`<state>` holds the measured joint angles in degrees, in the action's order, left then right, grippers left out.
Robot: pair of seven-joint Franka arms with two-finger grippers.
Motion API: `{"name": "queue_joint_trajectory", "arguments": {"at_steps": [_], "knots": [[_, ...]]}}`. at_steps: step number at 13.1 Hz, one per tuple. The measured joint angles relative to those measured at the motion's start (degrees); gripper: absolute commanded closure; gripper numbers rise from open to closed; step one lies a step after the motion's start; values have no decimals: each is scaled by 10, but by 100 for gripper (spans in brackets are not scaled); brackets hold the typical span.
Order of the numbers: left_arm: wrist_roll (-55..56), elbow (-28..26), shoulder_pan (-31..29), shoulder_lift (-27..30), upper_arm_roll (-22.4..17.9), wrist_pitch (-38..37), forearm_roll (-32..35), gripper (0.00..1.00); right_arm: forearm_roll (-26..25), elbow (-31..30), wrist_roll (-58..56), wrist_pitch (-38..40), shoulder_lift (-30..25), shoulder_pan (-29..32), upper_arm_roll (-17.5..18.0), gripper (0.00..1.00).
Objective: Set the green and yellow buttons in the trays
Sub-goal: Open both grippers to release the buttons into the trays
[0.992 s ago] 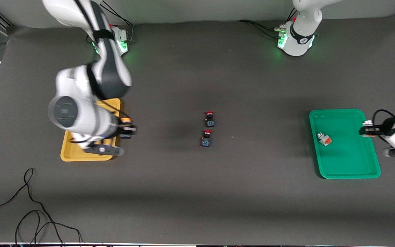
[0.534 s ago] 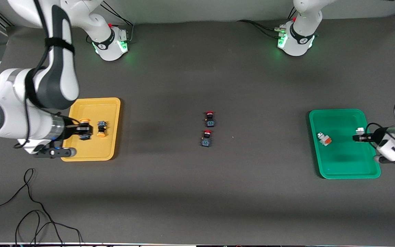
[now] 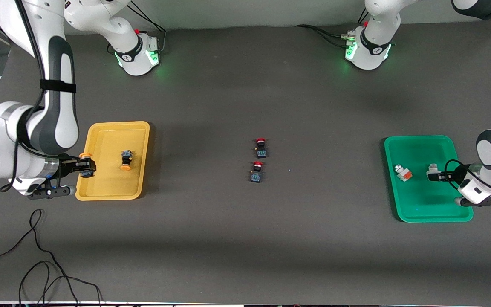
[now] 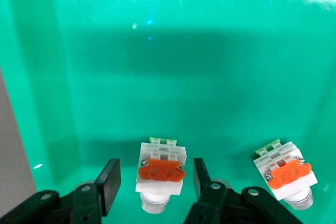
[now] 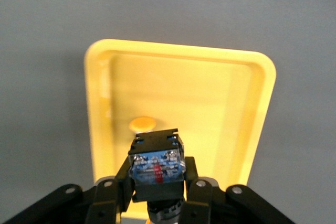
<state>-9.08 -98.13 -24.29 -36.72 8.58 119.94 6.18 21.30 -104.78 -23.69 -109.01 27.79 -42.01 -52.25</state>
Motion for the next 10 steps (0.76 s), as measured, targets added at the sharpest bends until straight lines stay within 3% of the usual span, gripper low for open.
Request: {"name": "queue_joint_trajectory", "arguments": {"at_steps": [3,6,8,10], "knots": [[0,4,0,1,0,-1,0,0,8,-57,-25,-77,16,4,5,100],[0,15,0,20,1,-5,0,0,80,-82,-60,-118,48,4,19,100],[0,25,1,68,9,-50,0,0,120,-89,-82,-138,84,3,26,100],[0,30,9,136,20,-96,-1,0,127,-89,-84,-150,112,3,33,100]]}}
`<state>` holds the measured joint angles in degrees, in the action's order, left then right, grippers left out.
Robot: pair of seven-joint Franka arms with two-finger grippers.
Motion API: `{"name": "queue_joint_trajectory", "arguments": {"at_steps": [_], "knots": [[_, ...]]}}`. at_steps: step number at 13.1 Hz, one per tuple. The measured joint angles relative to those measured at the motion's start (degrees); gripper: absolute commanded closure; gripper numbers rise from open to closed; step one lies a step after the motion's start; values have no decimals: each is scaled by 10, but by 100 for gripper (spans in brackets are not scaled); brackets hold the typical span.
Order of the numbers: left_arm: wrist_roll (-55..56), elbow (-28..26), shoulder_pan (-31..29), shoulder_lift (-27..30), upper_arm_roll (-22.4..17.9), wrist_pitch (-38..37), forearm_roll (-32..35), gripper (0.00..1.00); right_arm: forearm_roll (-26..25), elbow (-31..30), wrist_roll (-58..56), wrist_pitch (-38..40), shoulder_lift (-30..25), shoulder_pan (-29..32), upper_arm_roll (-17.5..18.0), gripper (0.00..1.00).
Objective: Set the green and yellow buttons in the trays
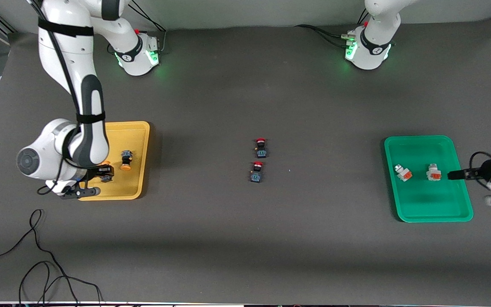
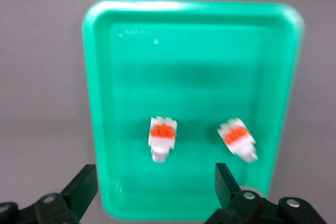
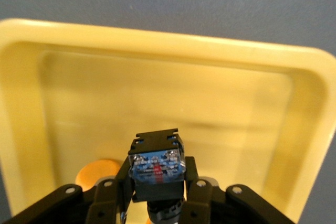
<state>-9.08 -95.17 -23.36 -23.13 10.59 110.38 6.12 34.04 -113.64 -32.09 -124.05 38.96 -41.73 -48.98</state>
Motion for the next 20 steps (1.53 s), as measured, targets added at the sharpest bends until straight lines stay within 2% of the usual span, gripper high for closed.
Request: {"name": "queue_joint_trajectory", "arguments": {"at_steps": [3,6,8,10,11,14,16,18,20], "knots": [[1,-1,37,95,4,-53,-1,0,4,0,1,-1,10,3,-1,100],[1,-1,68,140,5,-70,-13,0,42,0,4,19,10,20,-2,100],[1,-1,84,156,5,-82,-20,0,48,0,4,28,11,27,-2,51],[1,0,108,176,6,-90,-25,0,48,0,4,28,11,28,-2,11],[2,0,120,187,7,-94,-29,0,48,0,4,28,11,28,-2,0],[51,0,141,206,19,-111,-37,0,48,13,4,54,11,27,-11,0],[91,5,147,210,36,-128,-38,0,48,52,4,130,7,25,-47,0],[103,7,158,210,38,-131,-38,0,44,118,4,224,-3,21,-88,0],[112,7,189,210,13,-132,-38,0,43,189,17,307,-20,17,-127,0]]}}
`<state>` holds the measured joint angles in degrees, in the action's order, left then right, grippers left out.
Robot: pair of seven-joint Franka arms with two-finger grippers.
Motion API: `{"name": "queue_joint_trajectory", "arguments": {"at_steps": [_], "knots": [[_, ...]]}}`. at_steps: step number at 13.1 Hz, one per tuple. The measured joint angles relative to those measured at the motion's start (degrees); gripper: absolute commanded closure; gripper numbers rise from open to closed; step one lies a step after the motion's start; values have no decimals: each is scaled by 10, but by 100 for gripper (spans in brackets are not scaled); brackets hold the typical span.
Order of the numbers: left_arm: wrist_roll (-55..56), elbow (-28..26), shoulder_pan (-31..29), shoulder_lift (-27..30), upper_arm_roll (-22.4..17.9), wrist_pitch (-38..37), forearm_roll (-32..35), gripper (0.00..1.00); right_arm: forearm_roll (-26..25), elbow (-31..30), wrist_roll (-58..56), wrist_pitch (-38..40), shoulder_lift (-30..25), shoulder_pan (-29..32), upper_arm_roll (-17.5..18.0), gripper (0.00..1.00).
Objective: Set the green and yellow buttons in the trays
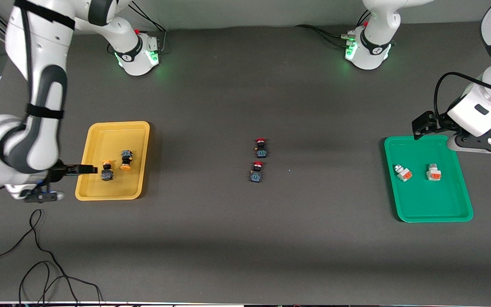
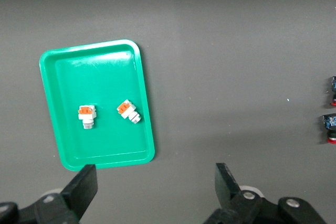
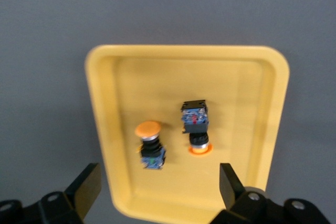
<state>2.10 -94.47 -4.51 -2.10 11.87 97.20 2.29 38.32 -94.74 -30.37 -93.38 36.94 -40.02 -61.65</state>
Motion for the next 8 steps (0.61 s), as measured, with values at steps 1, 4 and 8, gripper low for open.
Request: {"name": "queue_joint_trajectory", "arguments": {"at_steps": [1,4,8], "knots": [[5,0,35,0,-36,0,0,0,-1,33,18,41,-11,-1,-17,0],[8,0,74,0,-86,-1,0,0,-20,121,58,134,-51,-2,-53,0],[9,1,74,0,-94,-1,0,0,-51,180,150,202,-118,-6,-61,0]]}}
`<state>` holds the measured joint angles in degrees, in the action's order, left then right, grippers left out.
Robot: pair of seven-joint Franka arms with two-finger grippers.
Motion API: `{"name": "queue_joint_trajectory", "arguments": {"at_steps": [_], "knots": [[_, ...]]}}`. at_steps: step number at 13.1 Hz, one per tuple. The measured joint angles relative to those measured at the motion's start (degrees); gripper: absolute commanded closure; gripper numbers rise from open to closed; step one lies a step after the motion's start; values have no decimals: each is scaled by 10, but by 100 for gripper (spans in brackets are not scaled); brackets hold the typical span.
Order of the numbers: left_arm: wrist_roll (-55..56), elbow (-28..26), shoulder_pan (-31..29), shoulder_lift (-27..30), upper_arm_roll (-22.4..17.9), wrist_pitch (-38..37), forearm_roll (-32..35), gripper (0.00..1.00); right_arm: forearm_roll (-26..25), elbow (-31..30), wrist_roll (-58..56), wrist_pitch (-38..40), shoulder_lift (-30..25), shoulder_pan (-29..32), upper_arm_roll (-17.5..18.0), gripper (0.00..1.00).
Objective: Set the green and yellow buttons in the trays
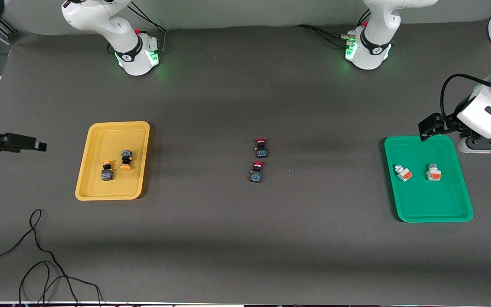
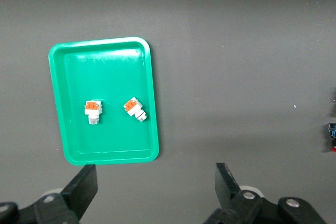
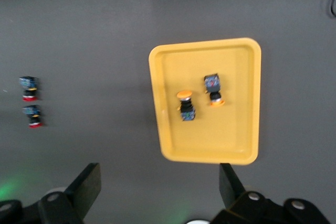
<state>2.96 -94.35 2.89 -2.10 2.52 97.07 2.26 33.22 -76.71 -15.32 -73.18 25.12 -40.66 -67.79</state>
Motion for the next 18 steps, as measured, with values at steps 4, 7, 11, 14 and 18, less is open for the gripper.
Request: {"name": "queue_joint_trajectory", "arguments": {"at_steps": [4,7,11,14,18], "knots": [[3,2,0,0,-3,-1,0,0,-68,17,81,14,-52,-58,5,0],[4,6,0,1,-4,-8,0,0,-87,19,145,13,-49,-103,10,0],[4,13,0,1,-5,-9,0,0,-88,19,149,13,-47,-103,10,0],[5,15,0,1,-5,-10,0,0,-90,19,149,13,-47,-102,10,0],[5,15,0,1,-5,-10,-4,0,-116,43,149,12,-51,-2,131,0]]}}
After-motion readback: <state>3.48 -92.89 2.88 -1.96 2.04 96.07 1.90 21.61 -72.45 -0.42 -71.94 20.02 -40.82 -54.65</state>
